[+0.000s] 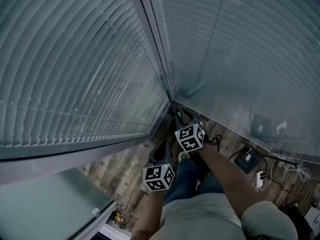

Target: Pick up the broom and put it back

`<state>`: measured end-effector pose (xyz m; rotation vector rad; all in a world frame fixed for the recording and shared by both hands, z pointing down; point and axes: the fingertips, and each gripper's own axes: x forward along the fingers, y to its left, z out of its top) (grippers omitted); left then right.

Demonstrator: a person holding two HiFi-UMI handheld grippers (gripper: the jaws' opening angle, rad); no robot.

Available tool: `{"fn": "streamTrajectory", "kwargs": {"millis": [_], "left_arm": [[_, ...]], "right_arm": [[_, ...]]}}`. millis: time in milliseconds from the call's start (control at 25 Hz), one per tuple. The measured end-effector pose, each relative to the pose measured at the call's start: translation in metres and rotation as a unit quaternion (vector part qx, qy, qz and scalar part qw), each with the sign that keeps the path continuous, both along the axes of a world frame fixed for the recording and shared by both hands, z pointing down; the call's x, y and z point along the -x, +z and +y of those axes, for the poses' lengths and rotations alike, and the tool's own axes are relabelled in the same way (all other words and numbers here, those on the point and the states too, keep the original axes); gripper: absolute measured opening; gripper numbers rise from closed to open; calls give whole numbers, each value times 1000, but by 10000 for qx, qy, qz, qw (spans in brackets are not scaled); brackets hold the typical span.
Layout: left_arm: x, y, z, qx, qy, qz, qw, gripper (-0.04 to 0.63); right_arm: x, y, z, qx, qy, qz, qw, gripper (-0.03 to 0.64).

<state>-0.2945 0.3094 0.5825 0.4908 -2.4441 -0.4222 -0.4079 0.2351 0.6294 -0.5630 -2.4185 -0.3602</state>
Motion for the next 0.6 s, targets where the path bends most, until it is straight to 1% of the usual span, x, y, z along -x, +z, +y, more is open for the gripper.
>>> {"fn": "streamTrajectory", "kwargs": {"millis": [80,280,480,600], "left_arm": [[-5,1,-3,0,10,-24,10000,8],[-12,-15,-9,51,101,-136,9998,8],[-27,-14,-16,49,172,-257,9995,8],[-39,-33,-23,79,247,-343,9991,8]], "right_arm": [[-10,-4,-3,21,-8,-29,10000,126],[-33,-30,-11,56,12,-152,9999,112],[-68,-39,-19,127,10,-264,9996,104],[-92,-66,-26,240,33,-402,9989,75]]}}
